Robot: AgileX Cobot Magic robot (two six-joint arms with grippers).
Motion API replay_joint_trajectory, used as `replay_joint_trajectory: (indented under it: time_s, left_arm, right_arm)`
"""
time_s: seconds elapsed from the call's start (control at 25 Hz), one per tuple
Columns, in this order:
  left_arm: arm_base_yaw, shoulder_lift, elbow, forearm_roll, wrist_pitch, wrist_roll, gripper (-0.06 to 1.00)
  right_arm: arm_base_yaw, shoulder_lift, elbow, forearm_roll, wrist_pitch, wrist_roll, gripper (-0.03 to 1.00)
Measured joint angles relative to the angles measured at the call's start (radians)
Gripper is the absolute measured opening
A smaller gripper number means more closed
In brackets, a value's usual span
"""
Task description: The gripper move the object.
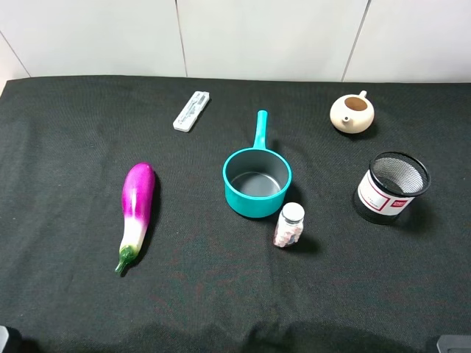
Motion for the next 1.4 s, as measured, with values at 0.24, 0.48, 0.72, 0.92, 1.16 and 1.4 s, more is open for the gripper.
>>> replay_joint_trajectory:
  time_s: [0.24,0.48,0.72,0.92,1.16,1.4]
  left_arm:
    - [0.000,0.000,0.000,0.000,0.000,0.001,0.99]
    - [-0.024,0.000,0.000,0.000,0.000,0.001,0.99]
    - [-0.031,0.000,0.000,0.000,0.000,0.002,0.99]
    - [-0.031,0.000,0.000,0.000,0.000,0.002,0.99]
    - [-0.031,0.000,0.000,0.000,0.000,0.002,0.99]
    - [-0.031,0.000,0.000,0.000,0.000,0.003,0.99]
  right_arm:
    - [0.000,0.000,0.000,0.000,0.000,0.000,0.69]
    - [0.000,0.000,0.000,0.000,0.000,0.000,0.69]
    - [0.000,0.000,0.000,0.000,0.000,0.000,0.69]
    - [0.000,0.000,0.000,0.000,0.000,0.000,0.69]
    - [0.000,0.000,0.000,0.000,0.000,0.000,0.69]
    - [0.000,0.000,0.000,0.000,0.000,0.000,0.69]
